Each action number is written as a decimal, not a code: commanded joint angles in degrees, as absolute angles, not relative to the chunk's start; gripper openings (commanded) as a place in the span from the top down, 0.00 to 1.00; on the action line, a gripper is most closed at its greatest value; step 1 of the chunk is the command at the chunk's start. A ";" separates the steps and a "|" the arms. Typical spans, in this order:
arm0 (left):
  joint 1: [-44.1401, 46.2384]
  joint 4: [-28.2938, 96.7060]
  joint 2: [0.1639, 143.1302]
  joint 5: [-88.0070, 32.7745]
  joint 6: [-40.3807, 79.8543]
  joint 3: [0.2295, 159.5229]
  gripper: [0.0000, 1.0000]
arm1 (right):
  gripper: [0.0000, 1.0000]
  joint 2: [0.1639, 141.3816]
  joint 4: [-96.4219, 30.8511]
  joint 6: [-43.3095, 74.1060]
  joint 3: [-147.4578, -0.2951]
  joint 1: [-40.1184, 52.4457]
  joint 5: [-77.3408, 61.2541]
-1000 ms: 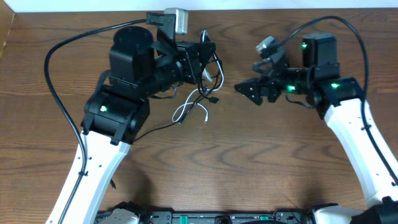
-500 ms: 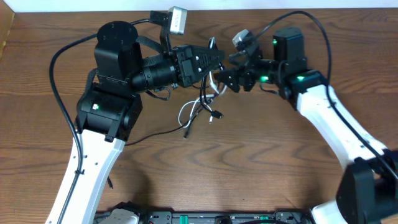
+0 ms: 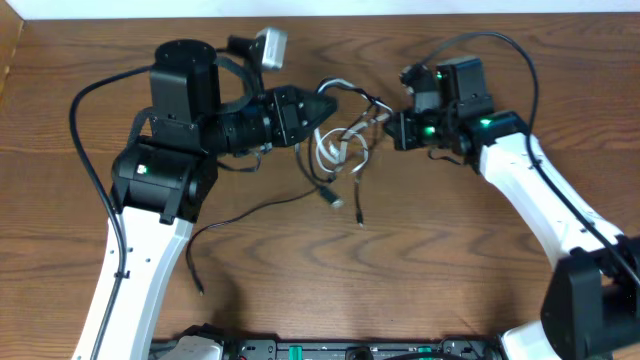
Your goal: Untangle cables
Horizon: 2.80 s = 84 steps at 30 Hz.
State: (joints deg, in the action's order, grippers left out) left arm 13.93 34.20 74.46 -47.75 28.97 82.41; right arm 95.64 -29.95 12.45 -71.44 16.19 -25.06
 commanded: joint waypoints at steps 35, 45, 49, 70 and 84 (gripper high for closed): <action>25.50 27.64 110.96 -20.23 13.02 83.48 0.43 | 0.96 84.53 -50.46 16.71 -71.90 9.19 -17.08; 30.52 19.84 118.04 -7.84 13.21 83.48 0.43 | 0.94 84.53 -51.53 15.57 -71.88 7.81 -16.80; 31.35 17.67 120.07 -6.33 12.71 83.48 0.43 | 0.94 84.53 -51.96 15.25 -71.88 7.81 -16.80; 33.56 15.92 125.43 -3.79 12.14 83.48 0.51 | 0.94 84.53 -52.16 14.48 -71.88 7.81 -16.62; 33.58 24.05 114.50 -11.00 12.82 83.61 0.92 | 0.88 84.53 -51.37 14.52 -71.88 7.84 -16.64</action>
